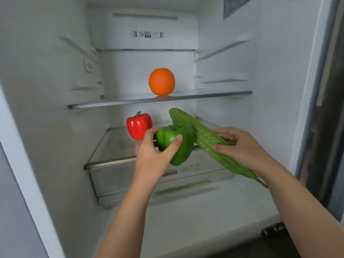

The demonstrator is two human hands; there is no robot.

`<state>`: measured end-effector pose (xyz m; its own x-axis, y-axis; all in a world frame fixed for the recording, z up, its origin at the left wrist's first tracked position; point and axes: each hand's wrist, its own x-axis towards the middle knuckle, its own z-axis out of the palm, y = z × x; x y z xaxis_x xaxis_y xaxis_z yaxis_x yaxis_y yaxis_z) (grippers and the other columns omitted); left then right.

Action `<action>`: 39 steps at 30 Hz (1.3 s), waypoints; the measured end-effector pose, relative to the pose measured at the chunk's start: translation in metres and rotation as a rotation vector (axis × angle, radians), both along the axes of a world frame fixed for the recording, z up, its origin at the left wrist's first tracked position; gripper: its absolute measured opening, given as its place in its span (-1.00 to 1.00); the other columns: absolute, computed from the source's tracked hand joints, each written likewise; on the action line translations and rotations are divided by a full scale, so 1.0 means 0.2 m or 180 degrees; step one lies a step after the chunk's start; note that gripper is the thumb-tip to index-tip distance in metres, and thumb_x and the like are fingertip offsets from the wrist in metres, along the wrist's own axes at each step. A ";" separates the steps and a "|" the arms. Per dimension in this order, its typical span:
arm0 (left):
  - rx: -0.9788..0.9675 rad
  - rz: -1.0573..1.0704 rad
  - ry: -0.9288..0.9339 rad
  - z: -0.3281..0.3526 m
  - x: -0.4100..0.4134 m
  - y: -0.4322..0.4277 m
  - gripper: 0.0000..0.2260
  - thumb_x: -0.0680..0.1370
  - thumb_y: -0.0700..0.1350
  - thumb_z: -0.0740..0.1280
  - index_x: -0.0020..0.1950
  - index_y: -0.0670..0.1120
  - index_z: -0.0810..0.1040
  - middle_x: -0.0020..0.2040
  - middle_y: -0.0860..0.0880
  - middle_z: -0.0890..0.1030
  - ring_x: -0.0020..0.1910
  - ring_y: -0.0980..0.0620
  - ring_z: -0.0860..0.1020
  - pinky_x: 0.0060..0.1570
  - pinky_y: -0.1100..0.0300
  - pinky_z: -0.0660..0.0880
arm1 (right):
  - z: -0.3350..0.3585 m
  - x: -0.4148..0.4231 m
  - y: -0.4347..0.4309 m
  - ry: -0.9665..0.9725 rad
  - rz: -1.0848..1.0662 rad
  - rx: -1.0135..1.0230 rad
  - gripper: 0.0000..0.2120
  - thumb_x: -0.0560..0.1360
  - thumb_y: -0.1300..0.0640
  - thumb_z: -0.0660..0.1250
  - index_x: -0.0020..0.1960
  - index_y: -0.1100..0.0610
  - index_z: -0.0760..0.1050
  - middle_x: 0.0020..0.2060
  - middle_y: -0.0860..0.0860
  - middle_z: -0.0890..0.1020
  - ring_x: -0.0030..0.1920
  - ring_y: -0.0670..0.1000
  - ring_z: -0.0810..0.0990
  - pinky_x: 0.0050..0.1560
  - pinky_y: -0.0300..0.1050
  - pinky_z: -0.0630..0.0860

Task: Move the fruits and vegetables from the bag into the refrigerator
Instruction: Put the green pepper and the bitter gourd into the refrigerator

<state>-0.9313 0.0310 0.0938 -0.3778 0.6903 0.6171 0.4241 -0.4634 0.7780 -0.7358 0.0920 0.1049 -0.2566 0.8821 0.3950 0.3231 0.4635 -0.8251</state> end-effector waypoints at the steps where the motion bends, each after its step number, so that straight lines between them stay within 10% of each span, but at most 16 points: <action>1: 0.0022 0.0008 0.0032 0.02 -0.01 0.02 -0.70 0.36 0.07 0.47 0.02 0.07 0.48 -0.14 0.18 0.57 -0.24 0.34 0.51 -0.27 0.47 0.43 | 0.02 0.00 0.03 -0.0059 0.0025 0.0031 -0.64 0.37 0.20 0.43 0.12 -0.06 0.51 -0.01 -0.06 0.58 0.01 -0.11 0.55 0.01 -0.23 0.45; 11: -0.0164 -0.0166 -0.0028 0.13 -0.06 0.26 -0.57 0.36 0.06 0.47 0.15 -0.08 0.50 0.01 0.03 0.60 -0.01 0.15 0.56 -0.08 0.35 0.50 | 0.21 -0.07 0.37 -0.0658 0.0338 0.0172 -0.68 0.38 0.25 0.41 0.06 -0.04 0.52 -0.15 -0.21 0.55 -0.14 -0.17 0.57 -0.21 -0.44 0.41; 22: -0.0613 -0.0536 -0.0070 0.17 -0.07 0.54 -0.65 0.45 -0.06 0.42 0.17 -0.10 0.41 0.06 -0.01 0.51 -0.09 0.21 0.51 -0.27 0.48 0.48 | 0.20 -0.10 0.73 -0.1100 0.0243 0.0104 -0.54 0.36 0.28 0.42 0.25 0.13 0.47 0.21 0.13 0.53 0.17 -0.01 0.50 0.08 -0.27 0.33; 39: -0.0986 -0.0702 -0.0207 0.20 -0.10 0.74 -0.54 0.42 -0.12 0.46 0.22 -0.08 0.34 0.08 -0.04 0.47 0.11 -0.04 0.49 -0.07 0.26 0.50 | 0.21 -0.10 0.84 -0.1297 0.0448 0.0169 -0.52 0.39 0.26 0.42 0.28 0.08 0.43 0.20 0.07 0.52 0.10 -0.04 0.48 0.09 -0.26 0.35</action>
<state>-0.9522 0.1786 0.1328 -0.2310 0.9093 0.3461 0.2856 -0.2766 0.9175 -0.7555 0.2594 0.1463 -0.5173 0.8085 0.2804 0.5480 0.5647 -0.6171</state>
